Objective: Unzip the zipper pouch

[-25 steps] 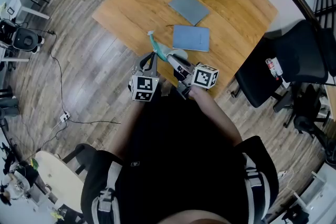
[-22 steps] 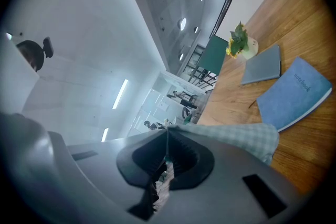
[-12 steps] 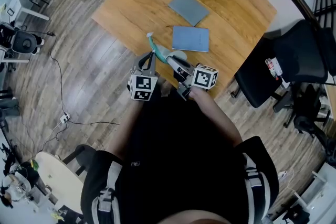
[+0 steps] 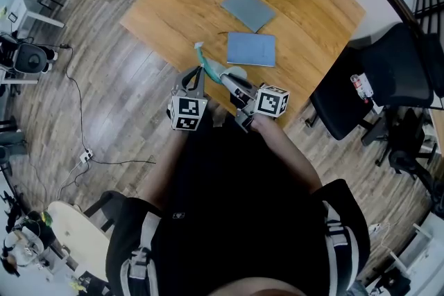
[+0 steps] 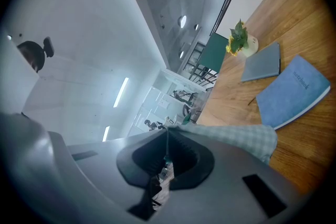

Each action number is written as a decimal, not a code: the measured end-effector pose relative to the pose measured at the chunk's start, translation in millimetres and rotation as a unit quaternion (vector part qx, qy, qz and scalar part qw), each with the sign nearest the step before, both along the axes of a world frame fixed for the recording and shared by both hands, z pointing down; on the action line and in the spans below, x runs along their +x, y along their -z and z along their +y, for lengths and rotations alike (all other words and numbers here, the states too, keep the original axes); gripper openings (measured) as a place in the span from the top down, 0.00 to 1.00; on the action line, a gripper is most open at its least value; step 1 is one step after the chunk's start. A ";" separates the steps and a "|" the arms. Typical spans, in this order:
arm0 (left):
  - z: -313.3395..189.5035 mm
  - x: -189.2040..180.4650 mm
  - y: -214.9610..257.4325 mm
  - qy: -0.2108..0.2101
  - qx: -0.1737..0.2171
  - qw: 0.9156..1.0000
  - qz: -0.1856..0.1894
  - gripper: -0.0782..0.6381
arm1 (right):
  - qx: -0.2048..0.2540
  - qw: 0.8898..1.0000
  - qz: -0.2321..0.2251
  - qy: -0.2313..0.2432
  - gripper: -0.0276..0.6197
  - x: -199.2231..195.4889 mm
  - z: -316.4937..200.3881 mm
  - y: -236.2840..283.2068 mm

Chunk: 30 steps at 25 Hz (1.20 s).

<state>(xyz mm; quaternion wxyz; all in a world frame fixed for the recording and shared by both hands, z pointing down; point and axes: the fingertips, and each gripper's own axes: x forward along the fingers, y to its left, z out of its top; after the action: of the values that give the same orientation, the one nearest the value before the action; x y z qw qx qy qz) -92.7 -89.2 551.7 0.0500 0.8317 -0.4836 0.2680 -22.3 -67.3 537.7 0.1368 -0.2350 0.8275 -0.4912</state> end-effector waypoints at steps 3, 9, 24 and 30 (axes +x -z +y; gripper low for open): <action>-2.1 1.5 0.6 -0.005 0.002 1.000 -0.002 0.88 | 0.000 1.000 0.000 0.000 0.94 -0.4 -0.3 0.7; -5.3 -0.6 -0.3 -0.004 0.002 1.000 -0.006 0.88 | 0.000 1.000 0.002 0.004 0.94 0.8 3.1 -0.8; -5.8 -7.6 -3.2 0.000 -0.004 1.000 -0.010 0.88 | 0.007 1.000 0.005 0.016 0.94 -2.8 11.4 -1.2; -9.6 -15.0 -8.4 0.008 -0.005 1.000 -0.008 0.88 | 0.006 1.000 0.003 0.024 0.94 -3.5 15.1 -5.9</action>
<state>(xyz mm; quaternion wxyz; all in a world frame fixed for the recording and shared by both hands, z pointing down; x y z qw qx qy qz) -107.8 -98.8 560.1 0.0527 0.8251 -0.4895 0.2771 -25.8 -52.2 543.7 0.1238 -0.2158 0.8362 -0.4888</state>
